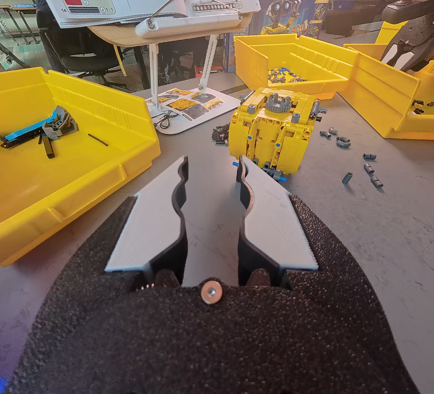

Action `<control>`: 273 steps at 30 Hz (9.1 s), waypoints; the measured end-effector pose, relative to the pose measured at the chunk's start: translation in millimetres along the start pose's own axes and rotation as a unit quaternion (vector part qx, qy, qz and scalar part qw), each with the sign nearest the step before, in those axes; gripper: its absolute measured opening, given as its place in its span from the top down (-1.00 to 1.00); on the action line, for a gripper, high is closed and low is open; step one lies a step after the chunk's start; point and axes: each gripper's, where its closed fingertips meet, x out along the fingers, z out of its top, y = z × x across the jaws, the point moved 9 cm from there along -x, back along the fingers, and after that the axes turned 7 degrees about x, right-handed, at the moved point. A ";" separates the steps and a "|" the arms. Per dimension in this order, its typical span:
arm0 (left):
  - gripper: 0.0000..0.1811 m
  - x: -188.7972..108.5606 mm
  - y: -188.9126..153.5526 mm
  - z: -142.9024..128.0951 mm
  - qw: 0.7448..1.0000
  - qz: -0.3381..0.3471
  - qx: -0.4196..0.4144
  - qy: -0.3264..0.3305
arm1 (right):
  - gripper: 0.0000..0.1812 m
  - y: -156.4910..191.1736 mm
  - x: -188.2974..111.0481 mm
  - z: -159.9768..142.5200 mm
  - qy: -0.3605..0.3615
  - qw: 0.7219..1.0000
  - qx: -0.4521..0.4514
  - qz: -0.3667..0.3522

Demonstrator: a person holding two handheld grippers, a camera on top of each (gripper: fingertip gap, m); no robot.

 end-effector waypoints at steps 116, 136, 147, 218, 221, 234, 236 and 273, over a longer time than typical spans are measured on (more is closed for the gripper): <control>0.54 12.5 -0.3 -11.0 0.999 0.003 0.003 0.046 | 0.70 45.1 -15.9 -22.2 0.061 0.997 -0.044 0.011; 0.54 11.1 -2.1 -10.2 0.999 -0.004 0.006 0.041 | 0.55 170.2 -95.2 -21.9 -0.117 0.990 -0.028 0.075; 0.54 7.8 -7.1 -6.9 0.999 -0.007 0.018 0.033 | 0.80 221.2 -60.8 10.2 -0.030 0.989 -0.129 -0.072; 0.54 11.2 -12.0 -7.6 0.999 -0.015 0.020 0.037 | 0.58 205.6 -117.9 -18.2 -0.262 0.952 0.054 -0.151; 0.54 10.2 -12.0 -6.5 0.999 -0.015 0.021 0.034 | 0.58 224.9 -123.3 25.3 -0.363 0.918 0.049 -0.152; 0.54 -0.3 -10.4 5.2 1.000 -0.022 0.010 0.001 | 0.45 117.1 -0.2 192.6 -0.220 0.920 0.120 -0.301; 0.54 -2.6 -8.8 7.4 1.000 -0.022 0.003 -0.007 | 0.35 98.7 9.3 195.5 -0.157 0.937 0.122 -0.289; 0.54 8.3 -0.1 -10.7 0.999 -0.015 -0.008 0.039 | 0.57 -103.8 22.9 195.7 0.216 0.963 -0.131 -0.093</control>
